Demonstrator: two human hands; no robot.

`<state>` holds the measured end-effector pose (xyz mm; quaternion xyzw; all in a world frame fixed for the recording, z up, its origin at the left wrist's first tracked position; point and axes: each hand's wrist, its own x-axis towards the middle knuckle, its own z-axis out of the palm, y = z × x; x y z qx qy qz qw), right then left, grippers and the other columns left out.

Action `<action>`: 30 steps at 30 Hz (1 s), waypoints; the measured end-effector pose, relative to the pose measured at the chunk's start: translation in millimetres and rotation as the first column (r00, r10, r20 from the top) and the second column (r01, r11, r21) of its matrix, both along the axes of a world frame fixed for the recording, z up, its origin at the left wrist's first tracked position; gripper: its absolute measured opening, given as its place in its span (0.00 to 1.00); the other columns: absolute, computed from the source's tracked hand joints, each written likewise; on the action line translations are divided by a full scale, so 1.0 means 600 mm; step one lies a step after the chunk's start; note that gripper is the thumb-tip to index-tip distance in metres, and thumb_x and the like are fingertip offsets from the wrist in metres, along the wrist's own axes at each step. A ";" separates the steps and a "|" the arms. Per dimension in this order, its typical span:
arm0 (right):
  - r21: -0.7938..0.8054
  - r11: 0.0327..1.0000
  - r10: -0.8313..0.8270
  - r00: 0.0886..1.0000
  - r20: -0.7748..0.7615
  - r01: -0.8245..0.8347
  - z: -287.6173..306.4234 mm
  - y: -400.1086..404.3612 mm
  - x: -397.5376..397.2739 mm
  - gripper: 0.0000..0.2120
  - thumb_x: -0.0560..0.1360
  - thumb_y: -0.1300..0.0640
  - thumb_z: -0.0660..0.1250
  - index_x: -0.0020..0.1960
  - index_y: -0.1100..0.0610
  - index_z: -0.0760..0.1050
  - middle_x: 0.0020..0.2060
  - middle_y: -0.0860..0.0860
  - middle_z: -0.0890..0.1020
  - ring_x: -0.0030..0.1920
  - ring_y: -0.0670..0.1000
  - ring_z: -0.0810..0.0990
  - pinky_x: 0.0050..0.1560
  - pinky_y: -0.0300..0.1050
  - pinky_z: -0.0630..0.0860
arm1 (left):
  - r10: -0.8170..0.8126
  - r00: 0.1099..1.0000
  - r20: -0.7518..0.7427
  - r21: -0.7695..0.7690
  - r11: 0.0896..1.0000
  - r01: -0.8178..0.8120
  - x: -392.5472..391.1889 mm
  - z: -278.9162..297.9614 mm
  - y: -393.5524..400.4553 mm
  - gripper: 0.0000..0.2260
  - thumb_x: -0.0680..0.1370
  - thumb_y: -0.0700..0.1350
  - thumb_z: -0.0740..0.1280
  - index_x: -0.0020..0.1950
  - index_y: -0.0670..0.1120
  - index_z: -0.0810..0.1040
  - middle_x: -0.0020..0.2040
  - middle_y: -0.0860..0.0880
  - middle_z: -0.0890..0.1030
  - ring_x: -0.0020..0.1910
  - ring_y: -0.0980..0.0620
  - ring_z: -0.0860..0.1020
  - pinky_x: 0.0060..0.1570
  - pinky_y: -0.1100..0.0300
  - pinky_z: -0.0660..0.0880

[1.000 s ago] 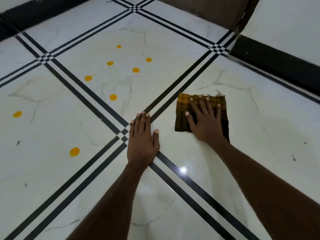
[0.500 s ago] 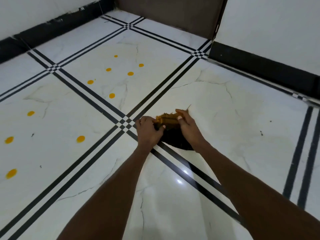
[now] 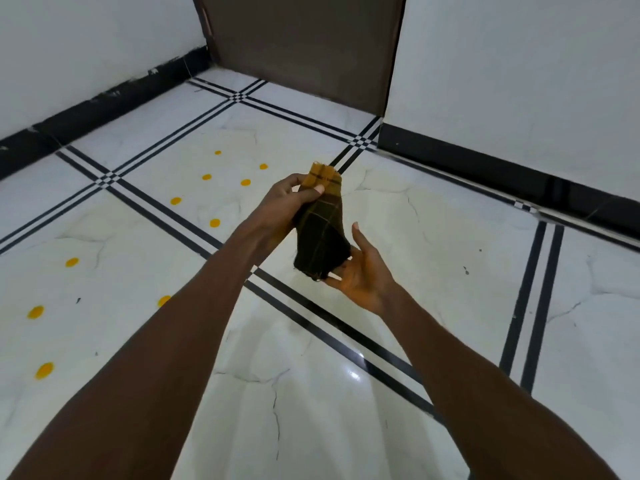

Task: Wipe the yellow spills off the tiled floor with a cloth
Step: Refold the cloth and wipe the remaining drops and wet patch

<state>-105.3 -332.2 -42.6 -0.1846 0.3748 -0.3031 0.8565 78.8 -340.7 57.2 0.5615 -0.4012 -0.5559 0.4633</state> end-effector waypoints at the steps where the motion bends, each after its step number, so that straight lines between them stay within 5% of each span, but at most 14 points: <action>1: -0.045 0.998 -0.031 0.999 0.025 0.032 0.008 0.007 0.006 0.28 0.83 0.37 0.61 0.73 0.56 0.74 0.66 0.59 0.83 0.69 0.63 0.80 0.71 0.63 0.76 | 0.012 0.999 0.043 -0.002 1.000 -0.011 0.006 0.006 -0.002 0.15 0.80 0.45 0.72 0.65 0.45 0.79 0.61 0.41 0.85 0.60 0.42 0.84 0.60 0.49 0.81; 6: -0.203 0.957 -0.228 0.971 -0.075 0.209 0.040 0.001 -0.006 0.19 0.82 0.56 0.70 0.72 0.55 0.75 0.64 0.56 0.84 0.68 0.60 0.81 0.62 0.57 0.82 | 0.170 0.925 0.340 -0.047 0.985 -0.164 0.043 -0.013 -0.003 0.07 0.81 0.43 0.71 0.58 0.45 0.77 0.53 0.42 0.85 0.51 0.46 0.85 0.41 0.64 0.79; 9: -0.330 0.934 -0.228 0.943 -0.242 0.141 0.051 -0.015 -0.021 0.17 0.81 0.58 0.71 0.70 0.53 0.76 0.64 0.53 0.83 0.66 0.57 0.80 0.56 0.52 0.83 | 0.175 0.876 0.450 -0.045 0.984 -0.173 0.045 -0.049 0.006 0.16 0.79 0.44 0.73 0.64 0.44 0.75 0.59 0.43 0.83 0.58 0.45 0.82 0.53 0.55 0.80; 12: -0.379 0.920 -0.225 0.929 -0.295 0.103 0.057 -0.022 -0.022 0.12 0.83 0.57 0.68 0.66 0.49 0.78 0.63 0.51 0.82 0.65 0.56 0.80 0.58 0.54 0.82 | 0.286 0.747 0.600 -0.213 0.957 -0.195 0.006 -0.074 0.026 0.18 0.77 0.46 0.75 0.64 0.45 0.75 0.59 0.49 0.78 0.58 0.52 0.76 0.55 0.60 0.73; 15: -0.408 0.912 -0.200 0.914 -0.353 0.041 0.057 -0.016 -0.016 0.09 0.85 0.53 0.64 0.63 0.46 0.79 0.63 0.51 0.82 0.65 0.55 0.80 0.60 0.53 0.81 | 0.240 0.819 0.521 -0.195 0.968 -0.159 -0.038 -0.088 0.038 0.09 0.79 0.47 0.73 0.55 0.45 0.79 0.50 0.48 0.83 0.47 0.52 0.82 0.43 0.71 0.74; 19: -0.484 0.873 -0.171 0.891 -0.420 -0.060 0.048 -0.007 -0.016 0.14 0.87 0.56 0.60 0.66 0.47 0.81 0.62 0.48 0.85 0.62 0.50 0.83 0.58 0.45 0.82 | 0.108 0.969 0.223 -0.011 0.994 -0.109 -0.069 -0.099 0.047 0.11 0.82 0.48 0.70 0.57 0.40 0.81 0.48 0.41 0.86 0.45 0.49 0.86 0.44 0.61 0.82; 21: -0.515 0.851 -0.175 0.872 -0.456 -0.098 0.039 -0.006 -0.014 0.15 0.86 0.59 0.62 0.69 0.49 0.80 0.63 0.49 0.85 0.63 0.50 0.83 0.64 0.45 0.81 | 0.126 0.981 0.147 0.053 0.989 -0.135 -0.074 -0.108 0.051 0.14 0.81 0.49 0.71 0.57 0.38 0.82 0.48 0.40 0.86 0.46 0.49 0.86 0.46 0.60 0.84; 27: -0.522 0.848 -0.192 0.865 -0.464 -0.092 0.013 0.001 -0.011 0.16 0.82 0.60 0.70 0.67 0.49 0.80 0.56 0.50 0.88 0.57 0.49 0.87 0.53 0.43 0.84 | 0.239 0.965 0.108 0.179 0.950 -0.255 -0.062 -0.137 0.060 0.15 0.77 0.46 0.76 0.57 0.36 0.84 0.46 0.42 0.86 0.39 0.52 0.85 0.48 0.58 0.85; 30: -0.474 0.880 -0.196 0.882 -0.428 -0.035 0.006 0.006 -0.016 0.18 0.80 0.59 0.72 0.69 0.50 0.77 0.59 0.54 0.86 0.59 0.53 0.85 0.50 0.44 0.84 | 0.216 0.976 0.028 0.197 0.956 -0.217 -0.056 -0.133 0.069 0.12 0.81 0.43 0.71 0.60 0.36 0.83 0.53 0.41 0.85 0.46 0.51 0.84 0.49 0.61 0.83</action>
